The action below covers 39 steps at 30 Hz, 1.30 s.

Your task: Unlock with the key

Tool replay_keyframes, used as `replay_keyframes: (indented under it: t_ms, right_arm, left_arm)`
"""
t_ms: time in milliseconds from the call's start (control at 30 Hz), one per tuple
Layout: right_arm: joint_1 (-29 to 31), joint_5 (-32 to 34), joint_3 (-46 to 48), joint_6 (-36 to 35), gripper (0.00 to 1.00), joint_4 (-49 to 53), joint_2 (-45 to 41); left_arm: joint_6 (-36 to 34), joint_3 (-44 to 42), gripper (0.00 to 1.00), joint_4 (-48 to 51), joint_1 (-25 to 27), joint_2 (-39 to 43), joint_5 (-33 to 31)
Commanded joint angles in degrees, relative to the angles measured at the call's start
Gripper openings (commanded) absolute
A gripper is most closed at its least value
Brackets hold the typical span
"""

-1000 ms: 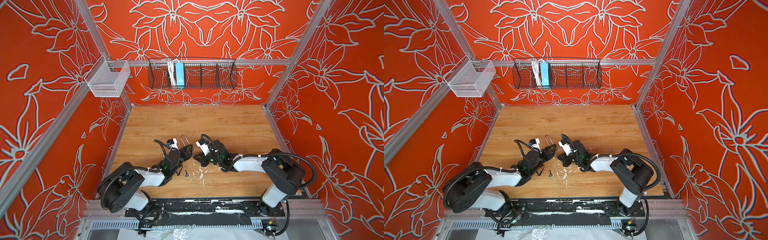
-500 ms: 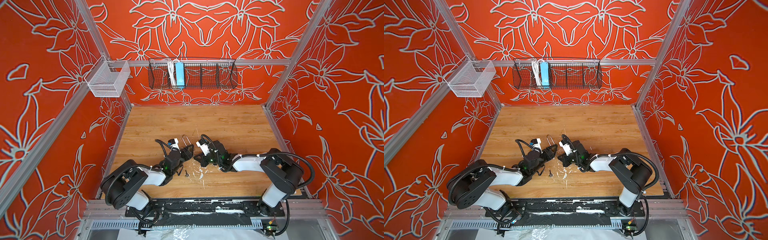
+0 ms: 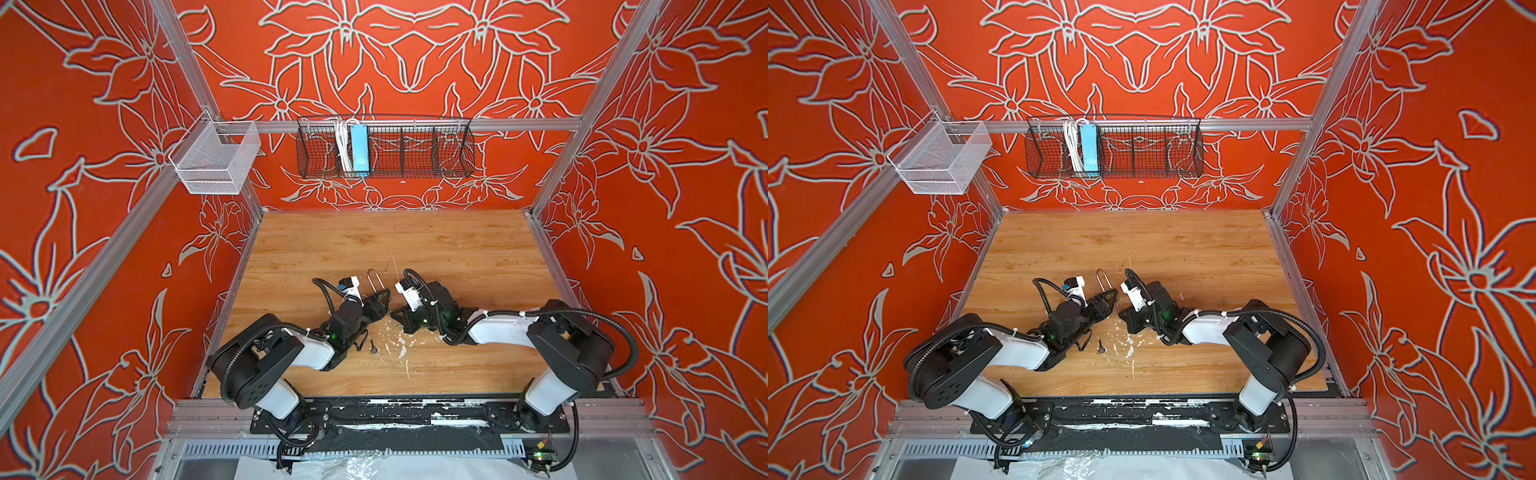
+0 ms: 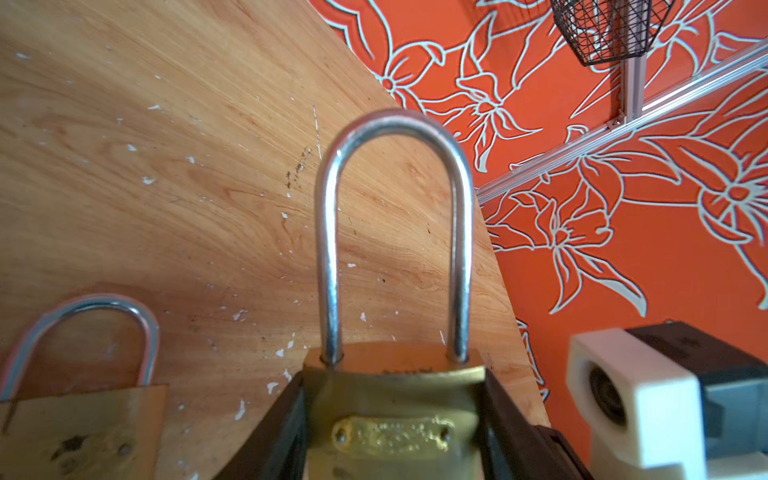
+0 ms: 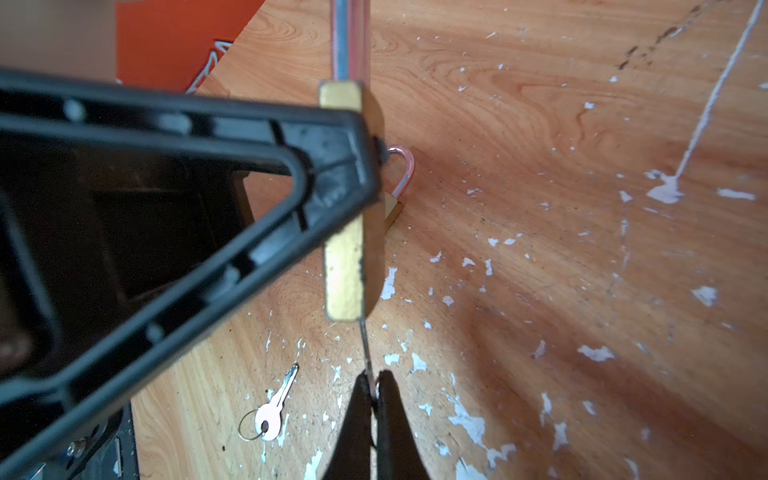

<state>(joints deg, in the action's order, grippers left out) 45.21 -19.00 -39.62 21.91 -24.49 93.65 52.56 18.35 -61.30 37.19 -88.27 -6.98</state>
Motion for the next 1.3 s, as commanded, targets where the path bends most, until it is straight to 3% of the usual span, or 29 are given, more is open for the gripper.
replay_keyframes:
  t_ms: [0,300,500,1267]
  right_arm:
    - [-0.5,2.1,0.2,0.1,0.00,-2.3,-2.4]
    - [-0.6,1.1,0.4,1.5,0.00,-4.0,-1.6]
    - [-0.6,1.9,1.1,2.6,0.00,-4.3,-2.6]
    - [-3.5,3.9,7.2,4.0,0.00,-9.7,-9.7]
  left_arm:
    - [-0.9,1.5,0.00,-4.8,0.6,-0.5,1.8]
    - [-2.2,1.9,0.00,-9.0,2.0,-4.2,1.9]
    - [-9.3,0.5,0.00,-19.9,4.7,-8.8,-0.9]
    - [-7.1,2.7,0.00,-19.9,7.4,-13.6,-2.6]
